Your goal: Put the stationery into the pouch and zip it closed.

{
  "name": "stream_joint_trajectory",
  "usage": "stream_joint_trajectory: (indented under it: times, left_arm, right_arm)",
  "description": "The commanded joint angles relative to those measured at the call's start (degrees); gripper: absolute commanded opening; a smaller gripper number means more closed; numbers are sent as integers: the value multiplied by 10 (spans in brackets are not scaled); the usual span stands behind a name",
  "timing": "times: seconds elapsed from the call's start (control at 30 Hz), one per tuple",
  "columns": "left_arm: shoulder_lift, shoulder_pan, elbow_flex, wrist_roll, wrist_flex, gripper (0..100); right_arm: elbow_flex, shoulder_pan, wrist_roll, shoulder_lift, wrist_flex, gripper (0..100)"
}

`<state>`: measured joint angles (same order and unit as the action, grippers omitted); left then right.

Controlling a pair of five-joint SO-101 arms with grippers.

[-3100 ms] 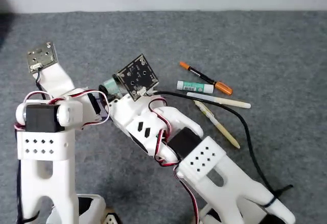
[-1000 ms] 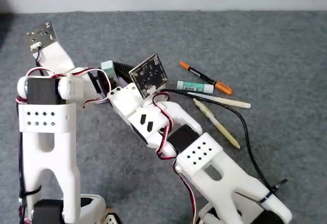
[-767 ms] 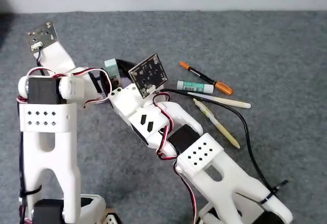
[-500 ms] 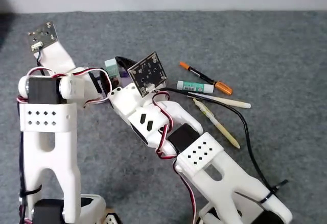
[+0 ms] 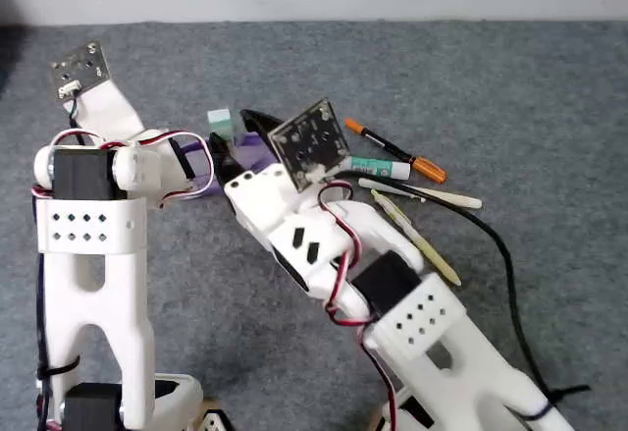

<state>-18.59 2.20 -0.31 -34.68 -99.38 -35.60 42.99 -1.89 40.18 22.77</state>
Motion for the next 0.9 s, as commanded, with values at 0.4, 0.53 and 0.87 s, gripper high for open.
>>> stream_joint_trajectory:
  times: [0.4,0.53,0.87]
  left_arm:
    - [3,2,-19,-6,-10,11]
    - [3,2,-19,-6,-10,11]
    - [3,2,-19,-6,-10,11]
  right_arm:
    - [33,9,2,27,95,18]
    - [33,11,2,1,80,12]
    - [33,8,3,-44,49,8]
